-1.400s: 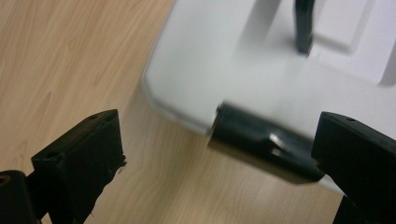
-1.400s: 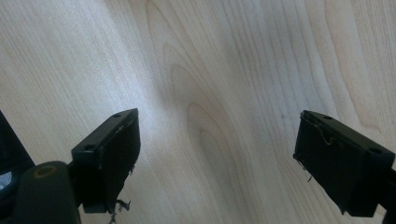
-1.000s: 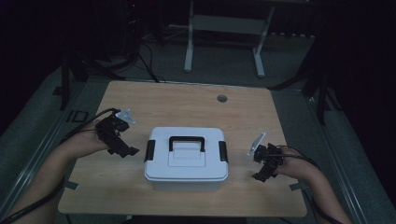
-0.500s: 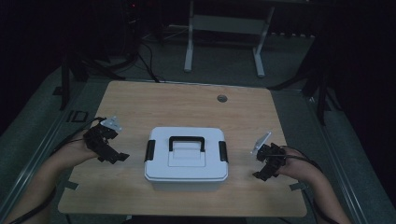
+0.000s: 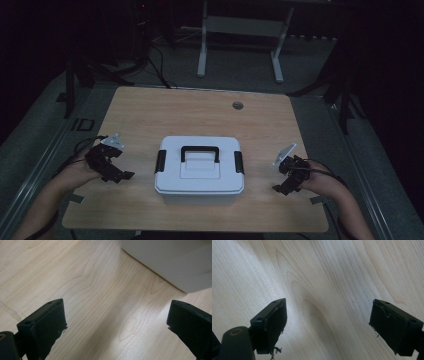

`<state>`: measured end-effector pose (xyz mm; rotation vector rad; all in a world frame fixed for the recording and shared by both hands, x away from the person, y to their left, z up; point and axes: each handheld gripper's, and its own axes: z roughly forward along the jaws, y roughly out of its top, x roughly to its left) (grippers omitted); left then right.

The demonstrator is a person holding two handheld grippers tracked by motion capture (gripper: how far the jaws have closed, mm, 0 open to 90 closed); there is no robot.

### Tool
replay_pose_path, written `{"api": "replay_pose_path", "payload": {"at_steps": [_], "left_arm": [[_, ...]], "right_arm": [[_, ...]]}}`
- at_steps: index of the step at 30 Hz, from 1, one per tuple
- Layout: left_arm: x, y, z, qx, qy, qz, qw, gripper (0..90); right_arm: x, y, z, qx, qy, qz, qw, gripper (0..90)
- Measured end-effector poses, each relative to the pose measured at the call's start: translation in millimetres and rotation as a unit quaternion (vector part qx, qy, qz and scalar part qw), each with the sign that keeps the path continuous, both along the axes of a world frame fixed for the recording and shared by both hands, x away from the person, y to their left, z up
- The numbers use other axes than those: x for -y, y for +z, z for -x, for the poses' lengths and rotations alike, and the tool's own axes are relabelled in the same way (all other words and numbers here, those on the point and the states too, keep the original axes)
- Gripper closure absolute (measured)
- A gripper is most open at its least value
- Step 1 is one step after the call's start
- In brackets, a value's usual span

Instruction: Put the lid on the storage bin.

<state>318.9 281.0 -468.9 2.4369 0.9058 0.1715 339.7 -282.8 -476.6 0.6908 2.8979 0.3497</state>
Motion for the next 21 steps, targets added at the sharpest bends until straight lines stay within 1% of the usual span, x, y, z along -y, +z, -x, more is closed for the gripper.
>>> {"api": "replay_pose_path", "payload": {"at_steps": [2,3,5,7,9,11,12,13,14,15,16,17,19,21], "left_arm": [[-3.8,-4.3,2.0,-0.001,0.006,0.003,1.0,1.8],[-3.8,-4.3,2.0,-0.001,0.006,0.003,1.0,1.8],[-8.3,-11.5,5.4,-0.008,0.01,0.002,0.9999,1.8],[-10.7,-16.2,7.9,-0.009,0.013,-0.002,0.9999,1.8],[-13.5,-20.2,9.6,-0.013,0.014,-0.001,0.9998,1.8],[-15.2,-24.4,12.0,-0.011,0.021,0.001,0.9997,1.8],[-16.1,-26.6,12.9,-0.013,0.022,0.005,0.9997,1.8],[-16.1,-26.6,12.9,-0.013,0.022,0.005,0.9997,1.8],[-17.0,-31.5,13.9,-0.016,0.021,0.001,0.9996,1.8],[-16.9,-33.8,14.5,-0.019,0.02,-0.002,0.9996,1.8],[-16.8,-36.4,14.9,-0.018,0.021,-0.003,0.9996,1.8],[-16.8,-36.4,14.9,-0.018,0.021,-0.003,0.9996,1.8],[-18.6,-41.6,16.4,-0.021,0.026,0.003,0.9994,1.8],[-21.8,-44.4,18.3,-0.016,0.033,0.007,0.9993,1.8]], "right_arm": [[1.5,-0.8,0.9,-0.002,-0.003,-0.003,1.0,14.0],[1.5,-0.8,0.9,-0.002,-0.003,-0.003,1.0,14.0],[4.1,-3.0,1.7,-0.005,-0.016,-0.009,0.9998,14.0],[5.8,-4.6,2.0,-0.004,-0.018,-0.012,0.9998,14.0],[7.6,-6.1,2.6,-0.004,-0.022,-0.016,0.9996,14.0],[9.6,-7.4,3.0,-0.004,-0.025,-0.021,0.9995,14.0],[10.6,-8.3,3.6,-0.002,-0.03,-0.024,0.9993,14.0],[11.6,-9.3,4.0,-0.001,-0.034,-0.028,0.999,14.0],[12.5,-10.2,4.3,-0.001,-0.037,-0.03,0.9989,13.9],[13.7,-11.4,4.4,0.002,-0.037,-0.033,0.9988,13.9],[14.7,-12.4,4.5,0.003,-0.044,-0.036,0.9984,13.9],[14.7,-12.4,4.5,0.003,-0.044,-0.036,0.9984,13.9],[18.0,-15.4,4.3,0.002,-0.057,-0.044,0.9974,13.9],[20.6,-17.4,4.0,0.001,-0.066,-0.052,0.9964,13.2]]}}
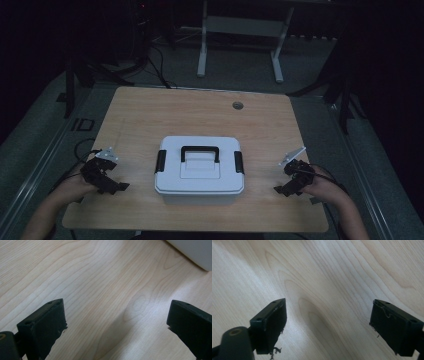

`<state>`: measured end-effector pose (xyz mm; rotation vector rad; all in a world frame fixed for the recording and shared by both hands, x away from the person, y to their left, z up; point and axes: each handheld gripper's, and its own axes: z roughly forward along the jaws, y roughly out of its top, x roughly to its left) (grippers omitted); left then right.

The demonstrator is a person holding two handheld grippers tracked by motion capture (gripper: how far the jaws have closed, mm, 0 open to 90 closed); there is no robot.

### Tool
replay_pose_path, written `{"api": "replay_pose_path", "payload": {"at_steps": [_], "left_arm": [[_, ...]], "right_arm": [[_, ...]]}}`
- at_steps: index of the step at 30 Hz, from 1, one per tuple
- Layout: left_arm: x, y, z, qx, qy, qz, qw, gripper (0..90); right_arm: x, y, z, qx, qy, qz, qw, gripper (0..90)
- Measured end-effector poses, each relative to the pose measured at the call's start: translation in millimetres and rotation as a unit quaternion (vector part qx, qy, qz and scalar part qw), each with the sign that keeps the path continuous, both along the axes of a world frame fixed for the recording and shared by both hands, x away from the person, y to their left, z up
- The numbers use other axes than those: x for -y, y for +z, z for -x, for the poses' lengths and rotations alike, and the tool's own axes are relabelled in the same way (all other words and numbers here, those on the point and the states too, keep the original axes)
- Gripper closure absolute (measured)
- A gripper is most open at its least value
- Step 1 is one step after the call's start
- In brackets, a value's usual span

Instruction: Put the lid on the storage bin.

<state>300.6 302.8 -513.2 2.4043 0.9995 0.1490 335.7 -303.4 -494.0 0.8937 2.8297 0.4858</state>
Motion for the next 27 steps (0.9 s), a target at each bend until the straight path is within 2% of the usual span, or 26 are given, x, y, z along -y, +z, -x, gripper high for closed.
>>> {"api": "replay_pose_path", "payload": {"at_steps": [2,3,5,11,13,16,17,18,19,22,27], "left_arm": [[-2.2,-1.4,1.0,0.002,0.004,0.004,1.0,1.8],[-6.3,-4.2,2.8,0.001,0.012,0.012,0.9999,1.8],[-8.9,-6.9,5.5,0.003,0.016,0.01,0.9998,1.8],[-15.2,-11.7,13.2,0.013,0.027,0.028,0.9992,1.8],[-15.9,-12.2,15.4,0.018,0.029,0.027,0.999,1.8],[-17.0,-11.9,16.2,0.014,0.03,0.037,0.9988,1.8],[-17.2,-12.3,17.2,0.018,0.032,0.037,0.9986,1.8],[-17.2,-12.3,17.2,0.018,0.032,0.037,0.9986,1.8],[-17.8,-12.9,17.5,0.016,0.029,0.039,0.9987,1.8],[-19.6,-14.1,16.9,0.008,0.031,0.041,0.9987,1.8],[-18.0,-15.9,17.5,0.002,0.027,0.038,0.9989,1.8]], "right_arm": [[1.5,-0.8,0.1,0.0,-0.006,-0.004,1.0,13.2],[5.4,-3.7,-0.2,-0.001,-0.019,-0.016,0.9997,13.1],[7.9,-6.4,-0.1,-0.003,-0.027,-0.023,0.9994,13.0],[14.9,-19.0,1.8,0.009,-0.044,-0.028,0.9986,12.6],[18.2,-23.4,2.3,0.01,-0.053,-0.037,0.9979,12.5],[21.1,-26.6,3.5,0.014,-0.062,-0.046,0.9969,12.0],[24.2,-28.7,5.0,0.023,-0.072,-0.059,0.9954,12.0],[24.2,-28.7,5.0,0.023,-0.072,-0.059,0.9954,12.0],[26.8,-27.1,6.5,0.042,-0.086,-0.065,0.9933,12.0],[31.5,-24.0,6.9,0.05,-0.104,-0.09,0.9892,11.9],[33.9,-25.3,8.1,0.054,-0.107,-0.088,0.9889,12.0]]}}
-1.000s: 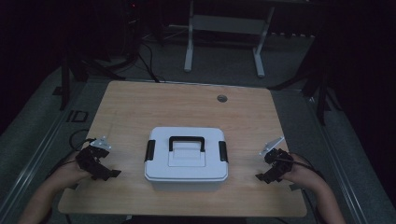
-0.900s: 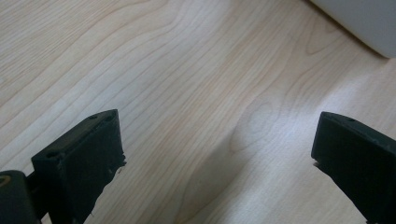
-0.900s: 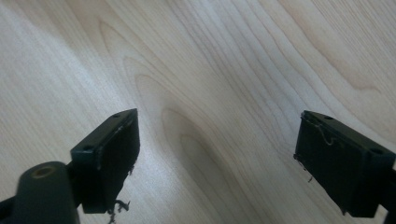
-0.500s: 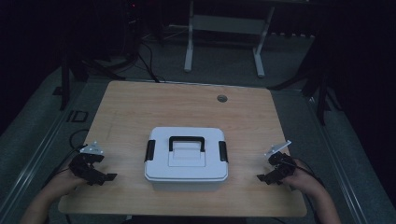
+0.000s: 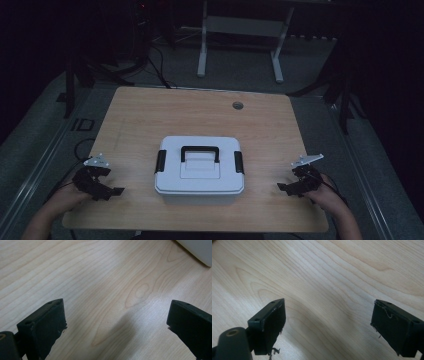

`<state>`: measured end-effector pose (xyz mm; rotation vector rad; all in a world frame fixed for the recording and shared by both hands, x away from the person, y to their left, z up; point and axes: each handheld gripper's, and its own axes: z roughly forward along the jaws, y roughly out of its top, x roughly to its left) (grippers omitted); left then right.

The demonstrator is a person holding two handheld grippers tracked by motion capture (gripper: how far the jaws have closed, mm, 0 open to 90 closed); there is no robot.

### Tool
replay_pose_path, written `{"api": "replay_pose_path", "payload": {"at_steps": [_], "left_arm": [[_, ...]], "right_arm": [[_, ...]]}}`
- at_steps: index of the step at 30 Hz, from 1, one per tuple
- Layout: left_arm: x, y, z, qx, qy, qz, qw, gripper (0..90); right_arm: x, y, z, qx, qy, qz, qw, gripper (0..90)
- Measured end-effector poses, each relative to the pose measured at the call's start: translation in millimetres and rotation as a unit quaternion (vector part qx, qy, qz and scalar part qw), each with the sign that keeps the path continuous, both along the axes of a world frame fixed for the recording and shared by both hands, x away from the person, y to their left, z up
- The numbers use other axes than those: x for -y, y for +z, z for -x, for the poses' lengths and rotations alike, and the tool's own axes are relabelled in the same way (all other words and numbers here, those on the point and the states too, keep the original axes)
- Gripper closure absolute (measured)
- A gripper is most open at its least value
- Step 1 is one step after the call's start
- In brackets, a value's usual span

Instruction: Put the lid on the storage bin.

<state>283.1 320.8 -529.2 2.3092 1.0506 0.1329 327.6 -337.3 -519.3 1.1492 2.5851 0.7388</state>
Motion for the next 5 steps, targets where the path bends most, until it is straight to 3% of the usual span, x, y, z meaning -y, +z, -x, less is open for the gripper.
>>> {"api": "replay_pose_path", "payload": {"at_steps": [5], "left_arm": [[0.9,-1.0,-0.9,-0.004,-0.004,-0.004,1.0,1.8]], "right_arm": [[-0.6,-0.6,-0.3,-0.002,0.001,0.002,1.0,12.0]]}}
